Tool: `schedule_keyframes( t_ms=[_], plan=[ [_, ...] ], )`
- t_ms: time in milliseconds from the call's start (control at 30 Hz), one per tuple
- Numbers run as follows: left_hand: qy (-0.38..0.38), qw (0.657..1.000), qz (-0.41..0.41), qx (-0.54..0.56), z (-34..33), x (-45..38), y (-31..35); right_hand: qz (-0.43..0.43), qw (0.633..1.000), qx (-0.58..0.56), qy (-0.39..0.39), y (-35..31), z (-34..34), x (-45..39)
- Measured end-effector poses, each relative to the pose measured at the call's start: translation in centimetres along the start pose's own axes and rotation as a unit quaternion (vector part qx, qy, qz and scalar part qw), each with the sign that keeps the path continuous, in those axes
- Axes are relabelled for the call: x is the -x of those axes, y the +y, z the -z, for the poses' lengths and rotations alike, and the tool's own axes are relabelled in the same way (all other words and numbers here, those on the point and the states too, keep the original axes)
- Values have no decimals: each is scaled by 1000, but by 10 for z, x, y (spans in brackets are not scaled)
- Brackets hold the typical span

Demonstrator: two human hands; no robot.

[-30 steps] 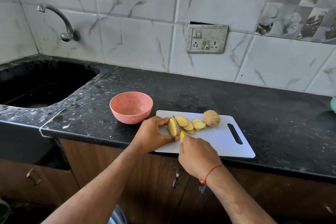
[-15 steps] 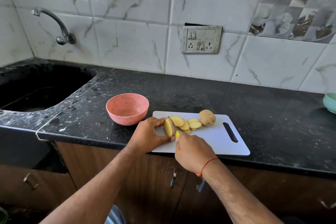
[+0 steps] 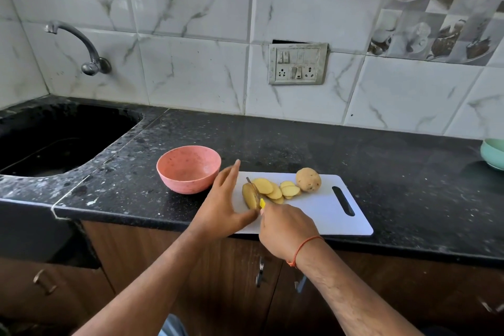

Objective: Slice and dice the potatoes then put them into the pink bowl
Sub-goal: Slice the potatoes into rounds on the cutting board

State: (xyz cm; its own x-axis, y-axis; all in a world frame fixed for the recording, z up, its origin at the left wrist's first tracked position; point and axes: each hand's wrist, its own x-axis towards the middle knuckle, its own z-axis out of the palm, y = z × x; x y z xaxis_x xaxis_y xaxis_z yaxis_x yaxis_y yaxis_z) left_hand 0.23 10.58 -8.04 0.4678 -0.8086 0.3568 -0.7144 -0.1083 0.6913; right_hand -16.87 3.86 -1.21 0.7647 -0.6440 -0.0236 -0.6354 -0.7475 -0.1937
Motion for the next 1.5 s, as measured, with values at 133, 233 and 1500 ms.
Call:
schedule_keyframes(
  t_ms=[133, 233, 1500],
  plan=[
    [-19, 983, -142, -116, 4, 8, 3, 4, 1000, 5, 17, 1, -2, 1],
    [-54, 966, -157, -199, 5, 14, -7, 20, 999, 21, 31, -1, -3, 2],
    [-35, 967, -83, -237, -4, 18, -4, 44, 994, 9, -98, 9, 0, -7]
  ],
)
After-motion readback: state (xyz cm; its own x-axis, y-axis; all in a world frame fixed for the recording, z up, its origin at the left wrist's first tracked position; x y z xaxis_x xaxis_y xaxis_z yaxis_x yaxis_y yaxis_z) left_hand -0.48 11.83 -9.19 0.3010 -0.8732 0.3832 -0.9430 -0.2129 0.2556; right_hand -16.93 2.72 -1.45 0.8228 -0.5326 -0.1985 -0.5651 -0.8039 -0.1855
